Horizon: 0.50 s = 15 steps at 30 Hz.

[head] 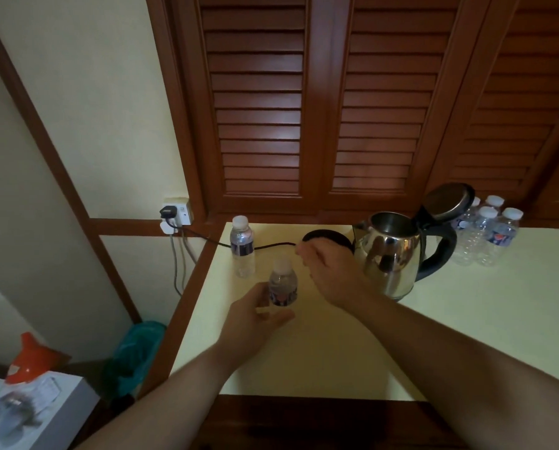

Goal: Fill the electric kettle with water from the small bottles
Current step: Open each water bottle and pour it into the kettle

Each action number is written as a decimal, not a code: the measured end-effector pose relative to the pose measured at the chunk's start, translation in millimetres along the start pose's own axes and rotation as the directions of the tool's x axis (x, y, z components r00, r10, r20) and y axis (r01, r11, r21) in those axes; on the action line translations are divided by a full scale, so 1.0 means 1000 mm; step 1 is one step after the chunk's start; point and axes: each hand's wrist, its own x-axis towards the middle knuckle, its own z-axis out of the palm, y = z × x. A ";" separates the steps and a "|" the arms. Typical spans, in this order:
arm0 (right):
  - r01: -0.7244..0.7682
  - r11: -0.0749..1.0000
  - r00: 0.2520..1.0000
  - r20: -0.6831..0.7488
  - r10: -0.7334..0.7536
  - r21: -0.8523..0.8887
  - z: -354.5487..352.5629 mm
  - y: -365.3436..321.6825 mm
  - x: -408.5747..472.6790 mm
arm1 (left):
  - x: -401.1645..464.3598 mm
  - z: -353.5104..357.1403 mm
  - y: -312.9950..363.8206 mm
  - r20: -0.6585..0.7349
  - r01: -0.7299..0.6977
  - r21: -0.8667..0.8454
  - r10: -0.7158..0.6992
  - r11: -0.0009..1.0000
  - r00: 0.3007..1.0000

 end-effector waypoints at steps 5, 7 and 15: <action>0.055 0.980 0.973 0.230 -0.010 -0.192 -0.018 -0.049 0.012 | 0.003 0.003 0.001 0.006 0.008 0.013 -0.009 1.000 1.000; 0.069 0.956 0.964 0.266 0.010 -0.286 -0.020 -0.060 0.016 | 0.004 0.003 0.001 0.008 0.021 0.023 -0.021 1.000 1.000; 0.226 0.845 0.870 0.492 0.049 -0.484 -0.020 -0.069 0.035 | 0.005 0.003 -0.001 0.017 0.031 0.024 -0.031 0.999 0.999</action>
